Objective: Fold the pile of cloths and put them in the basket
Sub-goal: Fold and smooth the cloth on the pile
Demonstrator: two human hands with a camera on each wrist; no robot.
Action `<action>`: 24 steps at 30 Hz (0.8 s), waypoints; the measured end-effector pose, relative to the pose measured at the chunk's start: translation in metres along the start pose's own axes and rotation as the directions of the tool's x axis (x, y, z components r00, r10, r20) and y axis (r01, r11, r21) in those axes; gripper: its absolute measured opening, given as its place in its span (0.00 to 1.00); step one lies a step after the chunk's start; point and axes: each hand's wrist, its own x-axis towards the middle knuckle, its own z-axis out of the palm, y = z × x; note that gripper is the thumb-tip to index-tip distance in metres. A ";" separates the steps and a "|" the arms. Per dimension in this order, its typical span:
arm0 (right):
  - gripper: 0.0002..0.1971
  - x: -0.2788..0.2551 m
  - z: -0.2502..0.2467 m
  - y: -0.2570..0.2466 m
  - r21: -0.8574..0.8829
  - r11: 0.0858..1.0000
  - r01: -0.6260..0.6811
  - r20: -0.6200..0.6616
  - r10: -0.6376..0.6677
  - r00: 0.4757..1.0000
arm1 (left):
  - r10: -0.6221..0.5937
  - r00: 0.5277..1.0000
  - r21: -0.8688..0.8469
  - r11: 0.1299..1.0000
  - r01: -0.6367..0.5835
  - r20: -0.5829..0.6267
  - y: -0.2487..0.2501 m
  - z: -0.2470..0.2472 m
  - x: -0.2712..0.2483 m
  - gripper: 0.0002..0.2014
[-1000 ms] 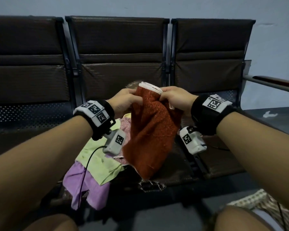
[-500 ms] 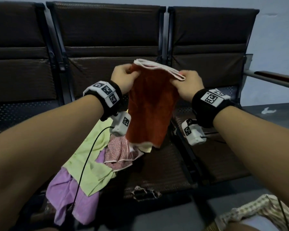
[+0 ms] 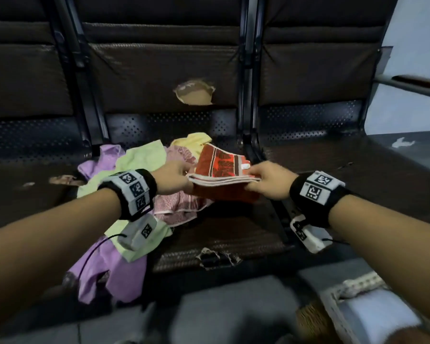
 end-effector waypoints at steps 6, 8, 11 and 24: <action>0.04 -0.018 0.045 0.011 0.339 0.895 -0.289 0.472 0.104 0.875 | -0.201 0.930 -0.018 0.976 0.217 0.308 -0.009 0.041 -0.030 0.07; 0.05 -0.018 0.044 0.014 0.350 0.863 -0.365 0.515 0.148 0.844 | -0.235 0.906 -0.096 0.954 0.285 0.352 -0.008 0.045 -0.031 0.07; 0.03 -0.006 0.034 0.017 0.400 0.835 -0.378 0.452 0.180 0.874 | -0.237 0.929 -0.247 0.918 0.310 0.284 -0.006 0.040 -0.021 0.05; 0.09 0.093 0.059 0.039 0.331 0.930 -0.161 -0.325 0.273 0.905 | -0.399 0.892 -0.304 0.895 0.327 -0.213 -0.042 0.056 0.072 0.21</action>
